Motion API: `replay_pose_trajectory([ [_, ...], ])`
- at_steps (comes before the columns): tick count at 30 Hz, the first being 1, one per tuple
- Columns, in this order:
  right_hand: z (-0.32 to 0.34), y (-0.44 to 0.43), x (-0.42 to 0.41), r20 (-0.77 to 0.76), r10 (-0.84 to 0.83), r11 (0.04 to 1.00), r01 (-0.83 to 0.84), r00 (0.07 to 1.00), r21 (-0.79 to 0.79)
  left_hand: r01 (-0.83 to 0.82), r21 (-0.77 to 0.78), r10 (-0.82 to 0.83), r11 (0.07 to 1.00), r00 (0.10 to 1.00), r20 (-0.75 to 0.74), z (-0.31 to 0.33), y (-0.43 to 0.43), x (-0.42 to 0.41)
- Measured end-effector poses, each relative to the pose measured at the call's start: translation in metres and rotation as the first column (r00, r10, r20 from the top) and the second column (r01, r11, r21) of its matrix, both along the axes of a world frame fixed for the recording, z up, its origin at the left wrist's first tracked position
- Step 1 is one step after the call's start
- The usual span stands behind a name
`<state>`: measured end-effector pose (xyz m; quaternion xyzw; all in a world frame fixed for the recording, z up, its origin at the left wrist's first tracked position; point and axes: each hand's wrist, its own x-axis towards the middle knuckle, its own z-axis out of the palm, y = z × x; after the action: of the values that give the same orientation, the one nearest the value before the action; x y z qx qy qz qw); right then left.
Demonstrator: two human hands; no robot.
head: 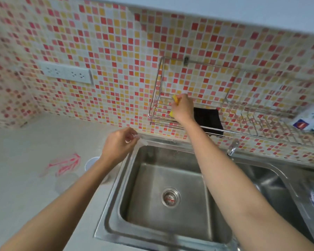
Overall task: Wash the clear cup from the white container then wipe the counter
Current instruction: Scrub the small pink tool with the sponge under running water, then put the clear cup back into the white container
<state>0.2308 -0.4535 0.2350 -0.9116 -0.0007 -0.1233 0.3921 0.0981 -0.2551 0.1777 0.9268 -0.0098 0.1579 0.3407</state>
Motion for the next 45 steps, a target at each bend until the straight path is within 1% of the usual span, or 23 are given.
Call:
replay_pose_trajectory([
  [2,-0.009,0.007,0.014,-0.117,-0.006,0.997,-0.004,0.993,-0.083,-0.014,-0.002,0.014,1.000,1.000,-0.008,-0.001,0.013,-0.001],
  [4,-0.016,0.013,0.023,-0.152,0.014,0.989,-0.036,0.988,-0.144,-0.016,-0.003,0.016,1.000,1.000,-0.018,-0.005,0.025,-0.002],
  [7,-0.024,0.015,0.032,-0.214,0.077,0.951,-0.136,0.974,-0.277,-0.020,-0.001,0.020,1.000,0.999,-0.042,-0.012,0.042,-0.002],
  [9,-0.026,0.014,0.033,-0.307,0.087,0.931,-0.187,0.948,-0.314,-0.019,0.010,0.019,1.000,0.999,-0.050,-0.016,0.054,-0.001],
  [10,-0.026,0.014,0.031,-0.320,0.080,0.928,-0.188,0.944,-0.321,-0.019,0.008,0.020,1.000,0.998,-0.055,-0.017,0.060,0.000],
  [11,-0.025,0.015,0.028,-0.295,0.068,0.929,-0.168,0.953,-0.331,-0.020,0.004,0.020,1.000,0.998,-0.061,-0.019,0.066,0.001],
  [12,-0.024,0.016,0.022,-0.218,0.046,0.931,-0.121,0.975,-0.344,-0.022,0.000,0.021,1.000,0.997,-0.071,-0.021,0.073,0.001],
  [14,-0.027,0.023,0.006,0.035,0.006,0.941,0.006,0.999,-0.338,-0.026,0.008,0.027,1.000,0.995,-0.099,-0.028,0.090,0.002],
  [16,-0.038,0.038,-0.021,0.269,0.003,0.974,0.058,0.963,-0.220,-0.026,0.042,0.032,0.999,0.991,-0.132,-0.038,0.109,0.001],
  [18,-0.058,0.061,-0.053,0.441,0.037,0.996,0.002,0.897,-0.086,-0.014,0.087,0.028,0.996,0.985,-0.170,-0.050,0.128,-0.002],
  [19,-0.072,0.075,-0.069,0.479,0.063,0.998,-0.043,0.875,-0.053,-0.001,0.108,0.022,0.994,0.982,-0.189,-0.056,0.136,-0.004],
  [20,-0.088,0.089,-0.084,0.480,0.098,0.995,-0.093,0.872,-0.034,0.014,0.130,0.014,0.991,0.978,-0.207,-0.063,0.143,-0.005],
  [21,-0.106,0.103,-0.097,0.443,0.137,0.989,-0.143,0.886,-0.019,0.030,0.151,0.005,0.988,0.975,-0.222,-0.069,0.151,-0.006],
  [23,-0.141,0.130,-0.117,0.289,0.235,0.970,-0.243,0.928,-0.008,0.051,0.176,-0.006,0.983,0.969,-0.246,-0.081,0.163,-0.008],
  [25,-0.171,0.152,-0.128,0.032,0.356,0.934,-0.356,0.934,0.006,0.075,0.185,-0.023,0.980,0.962,-0.271,-0.090,0.170,-0.008],
  [27,-0.195,0.168,-0.132,-0.235,0.443,0.893,-0.448,0.865,0.032,0.099,0.191,-0.041,0.977,0.957,-0.286,-0.097,0.173,-0.009],
  [28,-0.205,0.174,-0.132,-0.323,0.456,0.882,-0.469,0.829,0.040,0.108,0.190,-0.050,0.976,0.957,-0.287,-0.099,0.174,-0.009],
  [29,-0.213,0.180,-0.132,-0.377,0.453,0.880,-0.473,0.808,0.045,0.119,0.187,-0.062,0.975,0.957,-0.285,-0.102,0.175,-0.010],
  [31,-0.223,0.188,-0.131,-0.400,0.445,0.886,-0.460,0.801,0.064,0.141,0.192,-0.083,0.971,0.956,-0.281,-0.107,0.176,-0.010],
  [36,-0.238,0.202,-0.131,-0.367,0.442,0.897,-0.406,0.818,0.174,0.164,0.192,-0.108,0.967,0.956,-0.272,-0.115,0.179,-0.008],
  [39,-0.244,0.208,-0.133,-0.388,0.403,0.914,-0.347,0.829,0.210,0.205,0.196,-0.147,0.959,0.950,-0.275,-0.116,0.177,-0.005],
  [42,-0.245,0.212,-0.135,-0.396,0.388,0.918,-0.310,0.832,0.248,0.247,0.253,-0.165,0.935,0.938,-0.304,-0.120,0.168,-0.003],
  [45,-0.244,0.214,-0.136,-0.416,0.391,0.913,-0.291,0.821,0.284,0.251,0.258,-0.168,0.933,0.937,-0.307,-0.124,0.166,0.001],
])
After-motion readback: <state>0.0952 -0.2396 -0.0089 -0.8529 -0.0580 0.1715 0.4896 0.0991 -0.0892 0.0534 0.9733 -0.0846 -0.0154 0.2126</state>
